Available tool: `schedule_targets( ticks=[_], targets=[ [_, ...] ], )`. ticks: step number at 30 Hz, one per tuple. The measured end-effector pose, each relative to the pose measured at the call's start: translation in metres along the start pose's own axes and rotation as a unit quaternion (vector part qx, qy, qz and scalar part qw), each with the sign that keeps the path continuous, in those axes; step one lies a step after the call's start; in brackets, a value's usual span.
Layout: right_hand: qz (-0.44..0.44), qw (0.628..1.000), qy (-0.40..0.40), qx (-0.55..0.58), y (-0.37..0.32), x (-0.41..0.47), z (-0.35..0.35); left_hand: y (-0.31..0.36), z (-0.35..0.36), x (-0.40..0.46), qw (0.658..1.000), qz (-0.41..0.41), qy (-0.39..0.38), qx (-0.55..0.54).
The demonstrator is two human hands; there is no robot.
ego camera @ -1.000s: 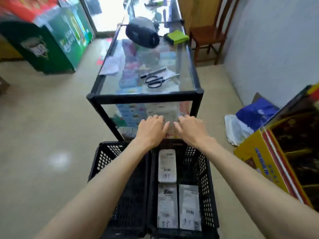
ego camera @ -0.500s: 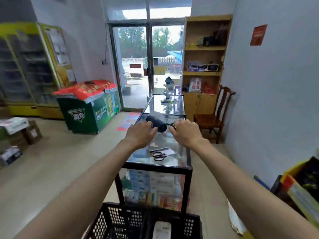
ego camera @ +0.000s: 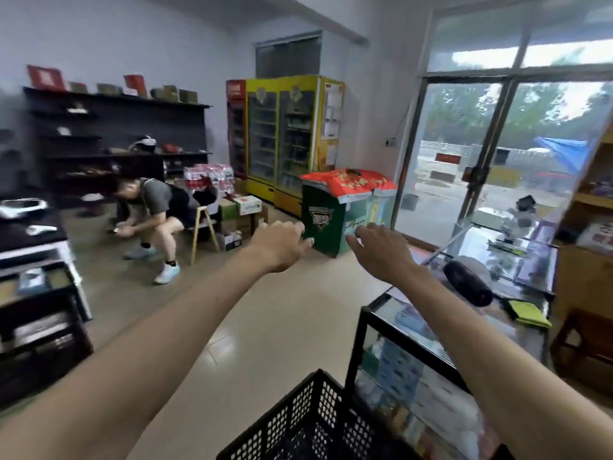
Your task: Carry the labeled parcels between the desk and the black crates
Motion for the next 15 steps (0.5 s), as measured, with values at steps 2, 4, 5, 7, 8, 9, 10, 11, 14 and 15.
schedule_targets(
  ticks=[2,4,5,7,8,9,10,11,14,15],
  targets=[
    [-0.067,0.997,0.007,0.024,-0.076,0.023,0.011,-0.074,-0.008,-0.031,0.998,-0.06,0.0,0.002],
    [-0.13,0.991,0.007,0.041,-0.157,0.04,0.024,-0.15,-0.015,-0.071,0.992,-0.121,0.002,0.018],
    [-0.161,0.986,0.007,0.047,-0.198,0.045,0.031,-0.187,-0.018,-0.095,0.988,-0.152,0.001,0.028],
    [-0.205,0.975,0.003,0.082,-0.279,0.05,0.046,-0.258,-0.026,-0.15,0.977,-0.211,-0.008,0.033],
    [-0.222,0.969,-0.002,0.104,-0.32,0.049,0.053,-0.291,-0.03,-0.179,0.97,-0.24,-0.013,0.038],
    [-0.249,0.961,-0.008,0.118,-0.362,0.047,0.063,-0.323,-0.036,-0.21,0.963,-0.266,-0.019,0.05],
    [-0.272,0.953,-0.016,0.134,-0.402,0.042,0.07,-0.352,-0.041,-0.24,0.955,-0.289,-0.027,0.068],
    [-0.291,0.944,-0.021,0.153,-0.443,0.037,0.076,-0.379,-0.048,-0.27,0.946,-0.31,-0.033,0.085],
    [-0.336,0.921,-0.021,0.196,-0.558,0.019,0.089,-0.449,-0.071,-0.358,0.92,-0.371,-0.041,0.116],
    [-0.354,0.912,-0.021,0.206,-0.594,0.01,0.09,-0.469,-0.079,-0.385,0.912,-0.391,-0.038,0.122]
  ],
)
Point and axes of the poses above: each hand's wrist, its own x-axis towards the middle knuckle, its own z-axis out of the palm, y = z × x, the point moved 7 cm from there along x, towards the middle knuckle, and after that the axes turned 9 degrees about x, right-handed, at the moved point
